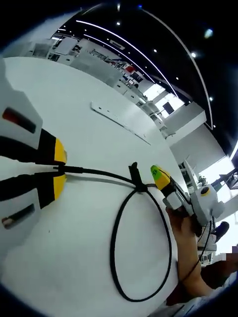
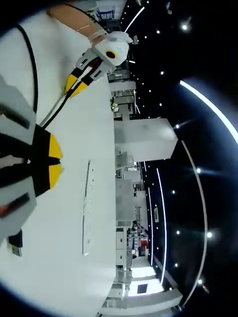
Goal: Find the charging cable on the desk, coil it up and secure with Velcro.
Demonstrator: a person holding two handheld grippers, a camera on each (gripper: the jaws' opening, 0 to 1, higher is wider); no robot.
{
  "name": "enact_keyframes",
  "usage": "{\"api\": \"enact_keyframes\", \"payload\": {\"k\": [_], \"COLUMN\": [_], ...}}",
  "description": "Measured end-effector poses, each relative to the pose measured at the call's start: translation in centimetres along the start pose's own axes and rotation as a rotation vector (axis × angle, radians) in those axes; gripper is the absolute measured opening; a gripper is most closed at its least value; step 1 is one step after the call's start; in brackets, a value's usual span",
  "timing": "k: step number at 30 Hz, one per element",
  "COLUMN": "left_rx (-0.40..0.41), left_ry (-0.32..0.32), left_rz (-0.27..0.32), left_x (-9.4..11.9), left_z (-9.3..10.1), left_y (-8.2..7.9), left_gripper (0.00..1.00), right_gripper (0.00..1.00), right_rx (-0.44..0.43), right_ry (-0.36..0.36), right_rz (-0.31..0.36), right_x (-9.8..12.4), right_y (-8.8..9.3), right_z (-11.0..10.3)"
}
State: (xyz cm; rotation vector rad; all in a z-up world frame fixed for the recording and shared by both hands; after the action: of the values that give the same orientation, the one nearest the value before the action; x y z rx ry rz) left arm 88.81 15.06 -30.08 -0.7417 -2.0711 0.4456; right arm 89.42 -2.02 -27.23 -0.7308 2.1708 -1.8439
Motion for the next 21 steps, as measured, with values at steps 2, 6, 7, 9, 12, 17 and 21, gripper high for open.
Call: {"api": "enact_keyframes", "payload": {"k": [2, 6, 7, 9, 12, 17, 21], "left_rx": [-0.002, -0.022, -0.008, -0.001, 0.025, 0.062, 0.127], "left_ry": [0.003, 0.011, 0.007, -0.010, -0.042, -0.078, -0.136], "left_rz": [-0.002, -0.033, -0.030, 0.022, 0.043, 0.140, 0.220], "left_x": [0.1, 0.1, 0.3, 0.6, 1.0, 1.4, 1.4], "left_z": [0.0, -0.1, -0.3, -0.5, -1.1, -1.6, -2.6], "left_y": [0.0, 0.0, -0.1, -0.7, -1.0, -2.6, -3.4], "left_gripper": [0.07, 0.07, 0.07, 0.09, 0.16, 0.22, 0.29], "right_gripper": [0.05, 0.13, 0.15, 0.16, 0.17, 0.21, 0.23], "right_rx": [-0.009, -0.008, -0.003, -0.006, 0.008, 0.011, 0.000], "right_ry": [-0.020, -0.051, -0.055, -0.061, -0.059, -0.058, -0.054], "right_rz": [0.036, 0.048, 0.050, 0.053, 0.044, 0.039, 0.044], "right_x": [0.2, -0.3, -0.3, -0.3, -0.3, -0.2, -0.3], "right_y": [-0.1, 0.1, 0.1, 0.2, 0.7, 1.0, 1.1], "right_z": [-0.6, -1.2, -1.4, -1.8, -2.3, -2.2, -2.0]}}
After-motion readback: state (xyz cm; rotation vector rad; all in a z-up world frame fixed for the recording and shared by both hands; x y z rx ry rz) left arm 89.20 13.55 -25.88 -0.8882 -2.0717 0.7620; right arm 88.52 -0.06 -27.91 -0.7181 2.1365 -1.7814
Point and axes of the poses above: the point that each gripper's makers call its tool centre point, and the gripper's own axes: x roughly backward along the fingers, z roughly to its right, y roughly out of its underside, the point moved 1 cm from there along x, roughly backward along the fingers, and after that the axes turned 9 degrees about -x, right-handed, at the moved point
